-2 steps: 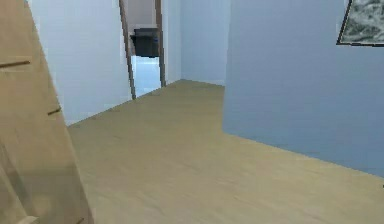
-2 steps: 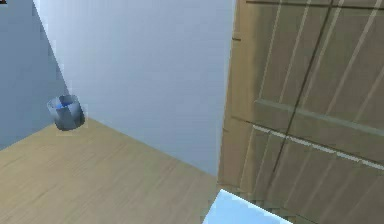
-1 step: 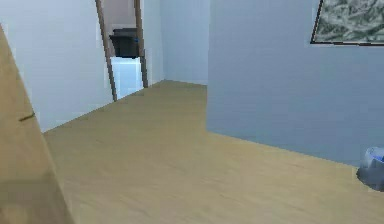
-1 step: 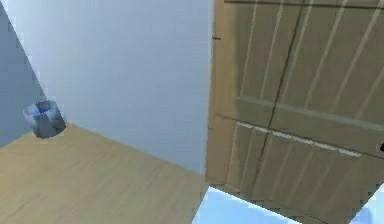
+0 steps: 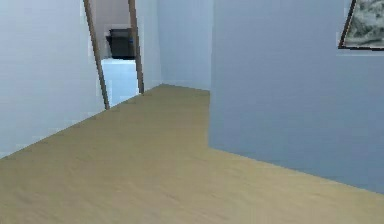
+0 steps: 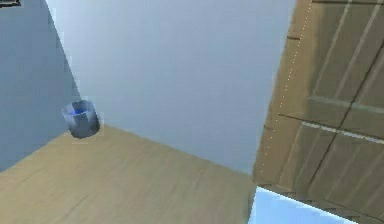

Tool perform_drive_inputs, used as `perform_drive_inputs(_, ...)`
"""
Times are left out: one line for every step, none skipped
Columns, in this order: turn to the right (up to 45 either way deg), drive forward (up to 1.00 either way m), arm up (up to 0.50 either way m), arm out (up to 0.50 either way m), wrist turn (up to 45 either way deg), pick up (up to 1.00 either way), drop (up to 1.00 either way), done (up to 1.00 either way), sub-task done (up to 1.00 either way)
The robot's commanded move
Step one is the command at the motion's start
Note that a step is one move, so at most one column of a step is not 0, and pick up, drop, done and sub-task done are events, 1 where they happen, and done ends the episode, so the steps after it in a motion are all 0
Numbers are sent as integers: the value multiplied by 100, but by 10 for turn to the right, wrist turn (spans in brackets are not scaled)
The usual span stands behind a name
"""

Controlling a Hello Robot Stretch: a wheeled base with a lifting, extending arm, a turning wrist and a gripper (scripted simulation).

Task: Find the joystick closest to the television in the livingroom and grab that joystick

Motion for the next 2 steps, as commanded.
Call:
perform_drive_inputs(-150,0,0,0,0,0,0,0,0)
perform_drive_inputs(0,100,0,0,0,0,0,0,0)
